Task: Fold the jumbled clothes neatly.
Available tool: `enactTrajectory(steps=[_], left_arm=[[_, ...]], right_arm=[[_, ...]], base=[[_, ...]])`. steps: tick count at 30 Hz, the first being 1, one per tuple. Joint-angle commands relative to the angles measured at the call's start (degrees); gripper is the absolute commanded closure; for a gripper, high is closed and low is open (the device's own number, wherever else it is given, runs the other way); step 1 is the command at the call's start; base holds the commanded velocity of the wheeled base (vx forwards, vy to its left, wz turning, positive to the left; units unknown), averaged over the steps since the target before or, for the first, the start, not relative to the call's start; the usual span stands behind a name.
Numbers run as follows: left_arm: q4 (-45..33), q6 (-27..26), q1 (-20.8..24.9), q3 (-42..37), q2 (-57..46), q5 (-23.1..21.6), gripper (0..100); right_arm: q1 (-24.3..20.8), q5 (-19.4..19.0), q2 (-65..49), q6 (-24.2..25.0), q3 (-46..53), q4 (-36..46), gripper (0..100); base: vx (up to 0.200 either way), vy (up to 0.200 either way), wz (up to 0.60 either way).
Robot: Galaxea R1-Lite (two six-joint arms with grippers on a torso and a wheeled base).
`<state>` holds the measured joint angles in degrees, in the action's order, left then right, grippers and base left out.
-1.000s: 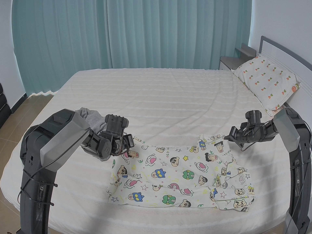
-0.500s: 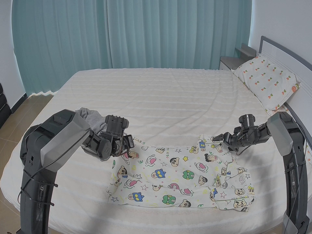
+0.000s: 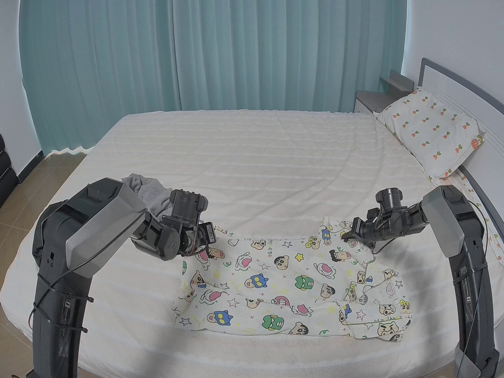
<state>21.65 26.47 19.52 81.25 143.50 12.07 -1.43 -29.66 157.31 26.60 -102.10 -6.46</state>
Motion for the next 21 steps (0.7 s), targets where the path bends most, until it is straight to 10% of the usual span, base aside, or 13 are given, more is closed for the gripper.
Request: enactTrajectory(steps=[1,21], left_arm=[[0.1,0.1,0.3,-0.6,-0.6,0.0,100],[1.5,0.1,0.2,-5.9,-6.8,-1.1,100]], right_arm=[[0.7,-2.2,-1.9,-0.1,2.3,-0.5,100],[3.9,-9.8,-11.9,0.2,21.5,-18.9,100]], base=[[0.0,0.0,0.0],[0.0,0.0,0.0]])
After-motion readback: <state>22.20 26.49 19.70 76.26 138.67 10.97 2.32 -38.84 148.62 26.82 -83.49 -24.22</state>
